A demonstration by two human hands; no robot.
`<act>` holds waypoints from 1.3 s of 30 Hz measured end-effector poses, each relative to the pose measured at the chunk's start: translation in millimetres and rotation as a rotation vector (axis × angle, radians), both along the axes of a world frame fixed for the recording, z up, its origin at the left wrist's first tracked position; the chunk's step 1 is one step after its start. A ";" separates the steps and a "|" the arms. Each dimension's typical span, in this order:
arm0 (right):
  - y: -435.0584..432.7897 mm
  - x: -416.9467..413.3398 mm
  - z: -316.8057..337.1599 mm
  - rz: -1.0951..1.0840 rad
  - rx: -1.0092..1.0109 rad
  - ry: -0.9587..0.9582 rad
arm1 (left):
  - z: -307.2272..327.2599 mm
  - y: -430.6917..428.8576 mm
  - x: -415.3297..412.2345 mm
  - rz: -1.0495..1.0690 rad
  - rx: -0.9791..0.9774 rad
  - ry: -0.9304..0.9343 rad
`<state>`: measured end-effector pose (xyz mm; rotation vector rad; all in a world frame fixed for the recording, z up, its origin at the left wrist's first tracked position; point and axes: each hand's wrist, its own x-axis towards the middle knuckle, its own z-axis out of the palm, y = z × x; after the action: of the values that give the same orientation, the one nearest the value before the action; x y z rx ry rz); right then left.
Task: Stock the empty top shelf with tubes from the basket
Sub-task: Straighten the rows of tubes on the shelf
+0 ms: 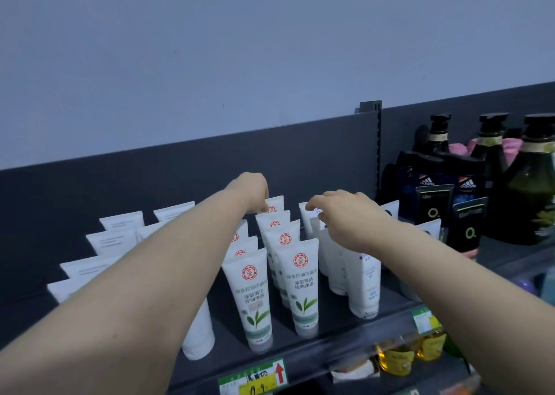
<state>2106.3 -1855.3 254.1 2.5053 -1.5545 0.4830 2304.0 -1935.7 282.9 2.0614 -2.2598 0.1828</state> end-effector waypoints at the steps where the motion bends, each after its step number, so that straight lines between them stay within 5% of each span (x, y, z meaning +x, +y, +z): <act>1: 0.8 1.5 1.1 0.001 -0.004 -0.012 | 0.1 0.8 0.2 -0.001 0.002 0.024; 10: 41.2 35.6 16.4 0.297 -0.080 -0.341 | 30.6 50.1 44.3 0.004 -0.164 0.230; 19: 57.4 77.7 4.9 0.285 0.074 -0.021 | 27.8 107.9 69.0 0.009 -0.213 0.257; 29: 67.3 89.4 3.1 0.219 0.034 0.009 | 19.6 126.9 79.2 0.023 -0.168 0.223; 35: 63.3 75.6 9.0 0.198 0.076 -0.164 | 22.7 132.1 69.5 -0.090 -0.085 0.295; 39: 54.5 66.7 7.4 0.060 -0.043 -0.022 | 16.2 130.5 56.0 -0.122 0.061 0.190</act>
<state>2173.0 -1800.8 261.4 2.5286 -1.4640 0.5489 2360.0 -1805.2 299.1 1.8701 -2.2902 -0.0872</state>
